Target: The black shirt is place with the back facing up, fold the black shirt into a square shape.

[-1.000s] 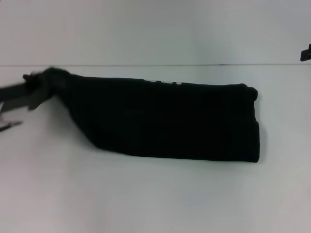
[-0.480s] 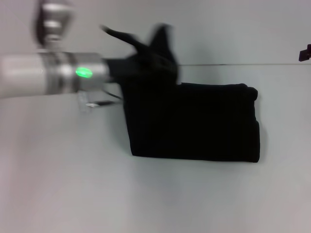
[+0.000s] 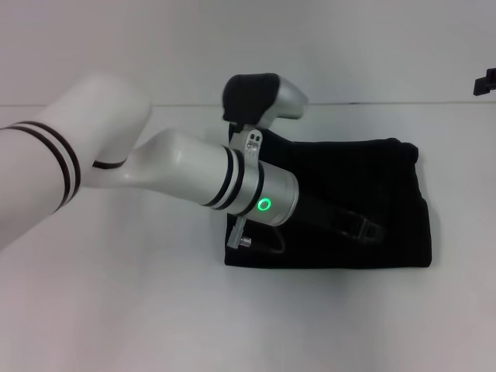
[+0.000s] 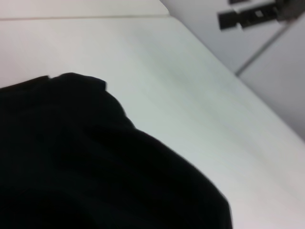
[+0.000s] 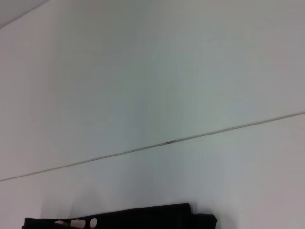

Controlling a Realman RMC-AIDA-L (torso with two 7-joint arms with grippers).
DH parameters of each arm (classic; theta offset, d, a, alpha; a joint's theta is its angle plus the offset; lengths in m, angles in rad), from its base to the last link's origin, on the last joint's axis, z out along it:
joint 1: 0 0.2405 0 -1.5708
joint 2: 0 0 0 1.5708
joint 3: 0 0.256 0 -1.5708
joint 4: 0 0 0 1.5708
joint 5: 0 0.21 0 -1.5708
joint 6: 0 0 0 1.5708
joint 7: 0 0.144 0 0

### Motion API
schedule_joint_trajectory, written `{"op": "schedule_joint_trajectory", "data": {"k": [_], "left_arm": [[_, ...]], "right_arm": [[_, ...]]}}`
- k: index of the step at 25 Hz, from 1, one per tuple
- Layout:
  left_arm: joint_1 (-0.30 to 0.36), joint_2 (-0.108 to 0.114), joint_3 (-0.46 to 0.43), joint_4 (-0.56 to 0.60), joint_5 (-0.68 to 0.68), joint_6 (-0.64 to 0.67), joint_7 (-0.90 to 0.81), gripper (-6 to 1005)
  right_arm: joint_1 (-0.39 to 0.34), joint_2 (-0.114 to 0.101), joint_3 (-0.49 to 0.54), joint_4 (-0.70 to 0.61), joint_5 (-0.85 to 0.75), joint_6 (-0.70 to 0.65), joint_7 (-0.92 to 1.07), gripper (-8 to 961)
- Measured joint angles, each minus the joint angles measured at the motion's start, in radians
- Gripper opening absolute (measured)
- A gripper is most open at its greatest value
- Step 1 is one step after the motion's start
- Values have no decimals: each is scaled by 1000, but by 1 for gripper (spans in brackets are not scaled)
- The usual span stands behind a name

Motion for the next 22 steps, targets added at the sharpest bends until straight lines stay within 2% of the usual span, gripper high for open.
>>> {"op": "schedule_joint_trajectory", "data": {"k": [3,7,10,12,16,22], "left_arm": [[64,0,43,115,-35,76,53,51],[225,3,52,352,-95,195,154,142],[316,17,24,475,-103,236,127,210],[341,30,-46,487,-79,242,44,298],[365,67,-281,464,34,308,-157,472],[376,112,-500,513,230,477,-347,717]], "right_arm": [[-2,0,0,0,-4,2,-6,931],[-5,0,0,2,-3,8,-7,930],[-5,0,0,2,-2,5,-8,930],[2,0,-6,2,-3,-10,-8,930],[12,8,-34,4,-2,-42,-11,931],[50,53,-129,9,-5,-119,-71,930]]}}
